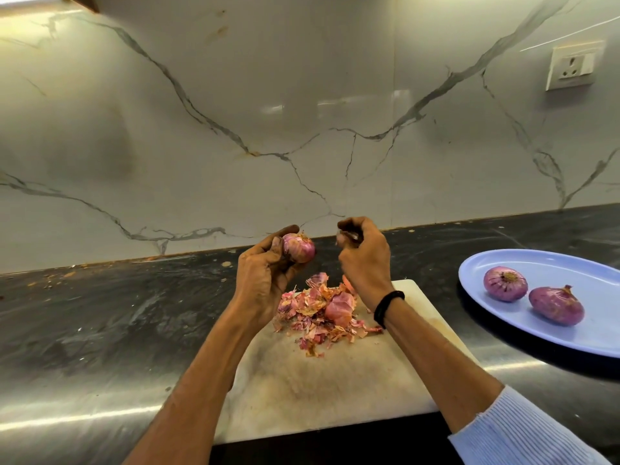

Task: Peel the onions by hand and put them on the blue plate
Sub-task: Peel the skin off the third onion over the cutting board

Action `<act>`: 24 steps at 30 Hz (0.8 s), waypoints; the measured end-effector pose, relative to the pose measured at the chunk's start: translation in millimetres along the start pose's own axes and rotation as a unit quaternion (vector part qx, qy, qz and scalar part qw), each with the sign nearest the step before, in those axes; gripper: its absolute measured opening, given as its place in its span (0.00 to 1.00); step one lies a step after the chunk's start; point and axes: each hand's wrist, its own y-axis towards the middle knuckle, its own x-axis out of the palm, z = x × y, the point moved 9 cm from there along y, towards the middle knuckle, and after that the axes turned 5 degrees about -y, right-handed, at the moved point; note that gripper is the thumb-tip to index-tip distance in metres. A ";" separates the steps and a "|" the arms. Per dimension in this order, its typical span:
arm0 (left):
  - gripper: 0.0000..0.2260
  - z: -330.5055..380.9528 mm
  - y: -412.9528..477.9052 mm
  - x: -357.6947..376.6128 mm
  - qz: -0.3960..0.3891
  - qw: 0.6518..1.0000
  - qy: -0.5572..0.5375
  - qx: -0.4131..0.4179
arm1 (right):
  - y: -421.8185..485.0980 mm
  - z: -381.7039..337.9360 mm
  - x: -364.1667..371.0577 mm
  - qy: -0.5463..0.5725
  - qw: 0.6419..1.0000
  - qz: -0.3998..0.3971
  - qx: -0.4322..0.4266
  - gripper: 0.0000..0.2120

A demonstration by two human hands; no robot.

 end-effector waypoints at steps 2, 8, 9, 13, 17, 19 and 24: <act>0.14 -0.4 1.7 -3.0 0.008 1.000 0.010 0.007 | -2.6 -4.4 4.5 -0.059 0.998 -0.012 -0.036 0.13; 0.12 5.6 3.1 -5.6 0.015 0.999 0.028 0.033 | -12.9 -27.2 15.3 -0.087 0.984 -0.022 -0.156 0.06; 0.12 6.0 3.1 -6.0 0.015 0.999 0.030 0.034 | -14.8 -28.9 17.8 -0.080 0.983 -0.029 -0.165 0.06; 0.16 7.7 1.2 -2.6 0.002 0.999 0.031 0.042 | -15.2 -25.4 23.5 -0.034 0.987 -0.046 -0.148 0.10; 0.18 8.4 -0.2 1.5 -0.013 0.997 0.049 0.058 | -16.4 -24.4 25.9 -0.018 0.990 -0.054 -0.128 0.14; 0.18 6.7 -1.2 3.6 -0.020 0.996 0.060 0.056 | -16.4 -23.2 25.7 -0.029 0.990 -0.043 -0.131 0.08; 0.11 -0.5 -2.8 7.6 -0.037 0.996 0.065 0.039 | -19.4 -25.3 25.7 -0.078 0.984 -0.028 -0.156 0.04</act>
